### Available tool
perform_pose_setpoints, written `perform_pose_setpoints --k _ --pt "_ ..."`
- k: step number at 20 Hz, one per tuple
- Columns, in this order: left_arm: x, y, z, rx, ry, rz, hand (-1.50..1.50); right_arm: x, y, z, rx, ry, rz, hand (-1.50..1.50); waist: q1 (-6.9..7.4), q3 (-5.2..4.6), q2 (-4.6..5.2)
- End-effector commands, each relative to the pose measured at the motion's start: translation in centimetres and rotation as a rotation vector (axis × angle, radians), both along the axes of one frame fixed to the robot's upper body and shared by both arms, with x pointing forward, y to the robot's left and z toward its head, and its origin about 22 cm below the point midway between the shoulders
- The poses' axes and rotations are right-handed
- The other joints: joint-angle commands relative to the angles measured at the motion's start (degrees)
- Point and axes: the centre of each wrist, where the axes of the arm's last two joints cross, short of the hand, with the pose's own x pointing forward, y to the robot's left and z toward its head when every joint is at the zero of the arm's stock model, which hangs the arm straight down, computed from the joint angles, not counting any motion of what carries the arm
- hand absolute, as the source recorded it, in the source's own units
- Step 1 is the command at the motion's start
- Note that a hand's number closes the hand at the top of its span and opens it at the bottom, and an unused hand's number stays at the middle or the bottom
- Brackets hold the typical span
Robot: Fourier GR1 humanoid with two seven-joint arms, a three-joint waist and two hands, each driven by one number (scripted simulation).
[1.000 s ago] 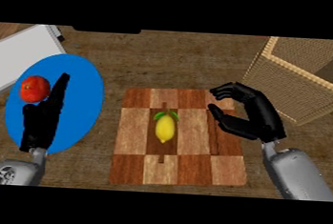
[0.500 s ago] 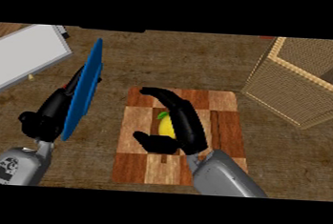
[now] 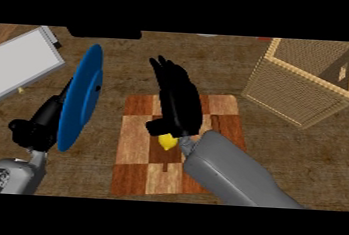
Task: Pick the lemon from the cutting board and place it in the basket
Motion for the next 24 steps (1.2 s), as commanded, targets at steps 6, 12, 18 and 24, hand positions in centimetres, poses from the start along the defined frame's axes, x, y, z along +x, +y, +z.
perform_pose_setpoints --k 6,12,18,24 --pt "-0.5 0.6 0.1 0.002 0.003 -0.012 0.0 -1.3 4.1 8.2 -0.425 0.337 -0.071 -1.5 0.35 0.26 0.28" --pt "-0.3 2.0 0.7 -0.003 -0.027 0.002 0.0 -4.2 3.3 13.7 -0.418 0.454 -0.04 -1.5 0.0 0.41 0.71" --pt "-0.9 0.0 -0.2 -0.013 -0.019 0.008 0.0 -5.4 1.0 14.7 -0.402 0.462 -0.077 -1.5 -0.33 0.45 0.83" --pt "-0.7 0.9 1.4 -0.013 -0.032 -0.011 0.0 -6.7 0.4 14.2 -0.338 0.45 -0.078 -1.5 0.58 0.44 1.21"
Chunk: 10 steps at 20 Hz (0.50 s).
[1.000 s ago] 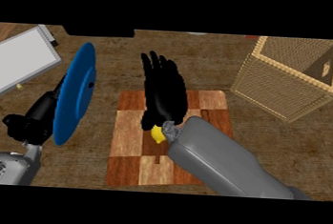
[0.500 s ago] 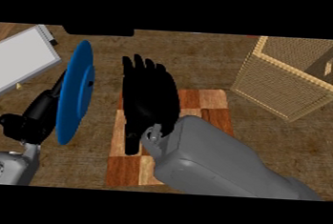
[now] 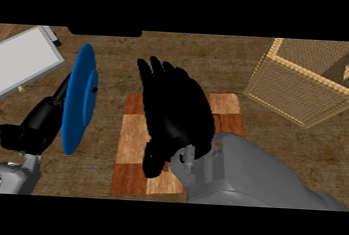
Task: Pick the lemon from the cutting board and place it in the basket
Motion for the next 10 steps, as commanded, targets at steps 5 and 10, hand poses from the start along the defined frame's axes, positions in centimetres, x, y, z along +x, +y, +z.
perform_pose_setpoints --k 5,10 --pt "-0.5 -0.4 -0.2 -0.019 0.001 -0.028 0.0 -2.6 -0.1 -3.7 -0.043 0.046 -0.171 -1.5 0.63 0.01 0.43" --pt "-0.1 -1.1 -0.1 0.009 -0.01 -0.021 0.0 -1.2 -2.4 -6.2 -0.022 0.04 -0.195 -1.5 0.84 0.03 0.58"
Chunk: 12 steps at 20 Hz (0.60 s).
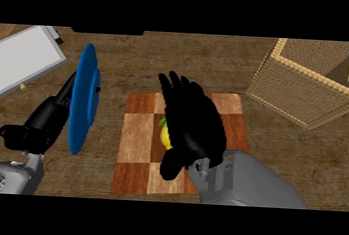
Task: Pick the lemon from the cutting board and place it in the basket
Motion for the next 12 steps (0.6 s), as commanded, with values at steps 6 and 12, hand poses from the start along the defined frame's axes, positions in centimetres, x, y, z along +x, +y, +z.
perform_pose_setpoints --k 6,12 --pt "0.1 -1.6 0.8 -0.012 -0.008 0.008 0.0 0.5 0.4 -5.2 -0.067 0.002 -0.145 -1.5 0.55 0.02 0.12" --pt "0.9 0.7 0.4 -0.012 0.0 -0.009 0.0 1.1 -1.6 -6.6 -0.038 -0.032 -0.143 -1.5 0.46 0.02 0.13"
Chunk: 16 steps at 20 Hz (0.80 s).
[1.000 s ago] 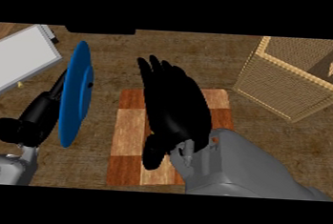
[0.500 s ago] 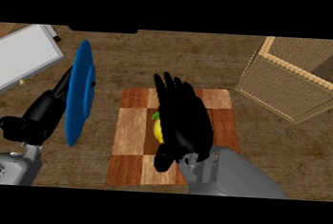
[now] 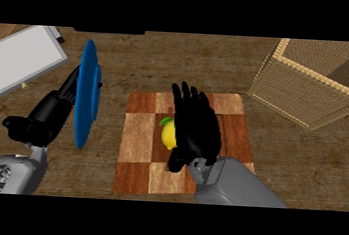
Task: Pick the lemon from the cutting board and place it in the basket
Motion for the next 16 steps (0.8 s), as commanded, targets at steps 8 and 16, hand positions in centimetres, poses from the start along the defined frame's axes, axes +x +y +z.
perform_pose_setpoints --k 8,16 --pt "-0.2 0.3 -0.6 0.015 -0.002 -0.004 0.0 -1.9 1.2 -0.1 0.082 -0.021 0.036 -1.5 0.08 0.01 -0.04" --pt "-3.3 0.6 -0.3 0.002 0.015 -0.002 0.0 0.3 0.1 1.4 -0.029 0.023 -0.01 -1.5 0.3 0.01 -0.16"
